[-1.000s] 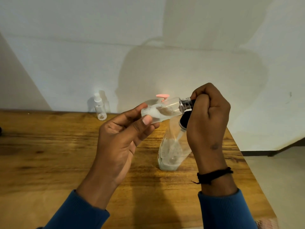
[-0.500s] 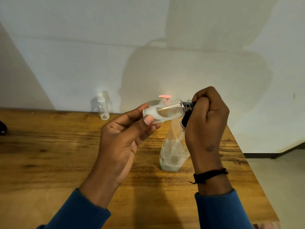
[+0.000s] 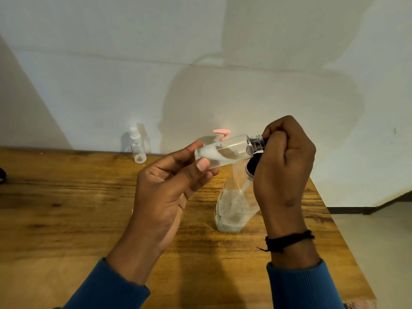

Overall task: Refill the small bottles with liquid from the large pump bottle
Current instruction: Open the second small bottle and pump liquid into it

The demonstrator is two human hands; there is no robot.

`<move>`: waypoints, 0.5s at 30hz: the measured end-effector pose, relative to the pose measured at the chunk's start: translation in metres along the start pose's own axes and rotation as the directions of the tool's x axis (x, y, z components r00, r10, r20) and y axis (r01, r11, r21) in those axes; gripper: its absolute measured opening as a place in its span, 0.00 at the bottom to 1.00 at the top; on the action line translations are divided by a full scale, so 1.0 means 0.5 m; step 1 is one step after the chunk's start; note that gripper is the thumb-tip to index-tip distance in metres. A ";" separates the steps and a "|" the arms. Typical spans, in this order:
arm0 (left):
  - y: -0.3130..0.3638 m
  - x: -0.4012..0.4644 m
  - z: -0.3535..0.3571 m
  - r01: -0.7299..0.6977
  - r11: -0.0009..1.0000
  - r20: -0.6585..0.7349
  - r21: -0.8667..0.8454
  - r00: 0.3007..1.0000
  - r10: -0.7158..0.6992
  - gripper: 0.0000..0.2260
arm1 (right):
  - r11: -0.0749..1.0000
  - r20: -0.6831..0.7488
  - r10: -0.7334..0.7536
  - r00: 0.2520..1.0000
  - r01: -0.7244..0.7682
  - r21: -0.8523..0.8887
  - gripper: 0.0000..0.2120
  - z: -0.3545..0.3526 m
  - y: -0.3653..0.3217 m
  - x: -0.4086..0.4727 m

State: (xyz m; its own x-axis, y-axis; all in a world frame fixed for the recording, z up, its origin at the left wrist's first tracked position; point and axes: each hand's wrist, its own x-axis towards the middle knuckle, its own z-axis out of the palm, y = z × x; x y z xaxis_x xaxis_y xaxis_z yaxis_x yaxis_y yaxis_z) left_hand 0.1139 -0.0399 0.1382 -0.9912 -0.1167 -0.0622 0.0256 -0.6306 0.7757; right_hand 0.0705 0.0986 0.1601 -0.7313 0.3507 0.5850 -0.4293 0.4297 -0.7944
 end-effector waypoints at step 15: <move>0.002 0.000 -0.002 0.007 1.000 -0.021 -0.019 1.000 -0.007 0.20 | 0.997 0.078 0.039 0.996 -0.044 0.066 0.11 0.002 0.006 -0.003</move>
State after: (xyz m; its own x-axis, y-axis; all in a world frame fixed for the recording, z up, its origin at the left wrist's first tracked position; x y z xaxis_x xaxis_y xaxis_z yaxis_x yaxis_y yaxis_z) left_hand 0.1142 -0.0414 0.1383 -0.9884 -0.1286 -0.0810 0.0214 -0.6455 0.7634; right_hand 0.0694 0.0986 0.1566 -0.7864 0.3016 0.5390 -0.4305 0.3582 -0.8285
